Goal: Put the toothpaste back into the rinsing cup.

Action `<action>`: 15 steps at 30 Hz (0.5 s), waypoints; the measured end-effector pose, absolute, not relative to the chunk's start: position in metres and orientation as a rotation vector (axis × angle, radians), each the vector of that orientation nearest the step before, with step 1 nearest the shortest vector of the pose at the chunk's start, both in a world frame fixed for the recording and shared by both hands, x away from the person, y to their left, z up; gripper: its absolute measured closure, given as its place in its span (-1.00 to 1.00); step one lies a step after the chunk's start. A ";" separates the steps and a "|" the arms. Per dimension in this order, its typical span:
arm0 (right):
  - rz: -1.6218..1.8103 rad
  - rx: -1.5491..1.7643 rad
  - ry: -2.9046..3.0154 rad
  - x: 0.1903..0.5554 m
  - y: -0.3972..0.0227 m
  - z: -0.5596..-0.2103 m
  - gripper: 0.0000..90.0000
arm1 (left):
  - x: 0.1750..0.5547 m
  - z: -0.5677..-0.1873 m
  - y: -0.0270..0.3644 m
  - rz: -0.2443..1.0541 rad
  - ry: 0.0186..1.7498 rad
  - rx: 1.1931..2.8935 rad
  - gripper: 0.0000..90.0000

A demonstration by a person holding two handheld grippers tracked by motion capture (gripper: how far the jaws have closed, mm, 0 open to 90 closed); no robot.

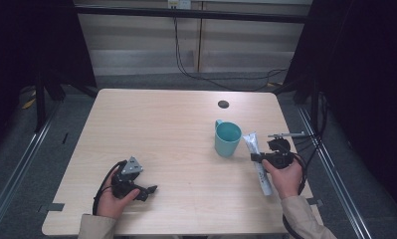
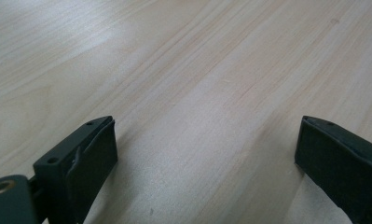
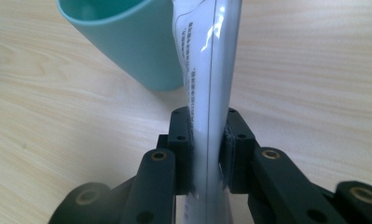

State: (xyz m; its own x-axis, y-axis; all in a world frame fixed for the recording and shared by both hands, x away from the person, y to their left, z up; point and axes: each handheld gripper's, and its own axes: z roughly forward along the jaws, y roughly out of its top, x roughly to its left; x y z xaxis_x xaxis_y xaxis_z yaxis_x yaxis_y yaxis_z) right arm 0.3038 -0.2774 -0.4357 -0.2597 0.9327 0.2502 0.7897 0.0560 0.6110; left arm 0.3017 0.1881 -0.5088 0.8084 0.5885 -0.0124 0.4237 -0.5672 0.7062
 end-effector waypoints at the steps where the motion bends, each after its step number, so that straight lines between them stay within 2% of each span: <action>1: 1.002 1.761 2.106 0.304 -0.278 -0.435 0.70 | 0.302 -0.509 0.188 0.290 0.741 2.258 -0.88; 15: 1.170 1.657 2.005 0.303 -0.281 -0.417 0.70 | 0.302 -0.509 0.188 0.290 0.742 2.257 -0.88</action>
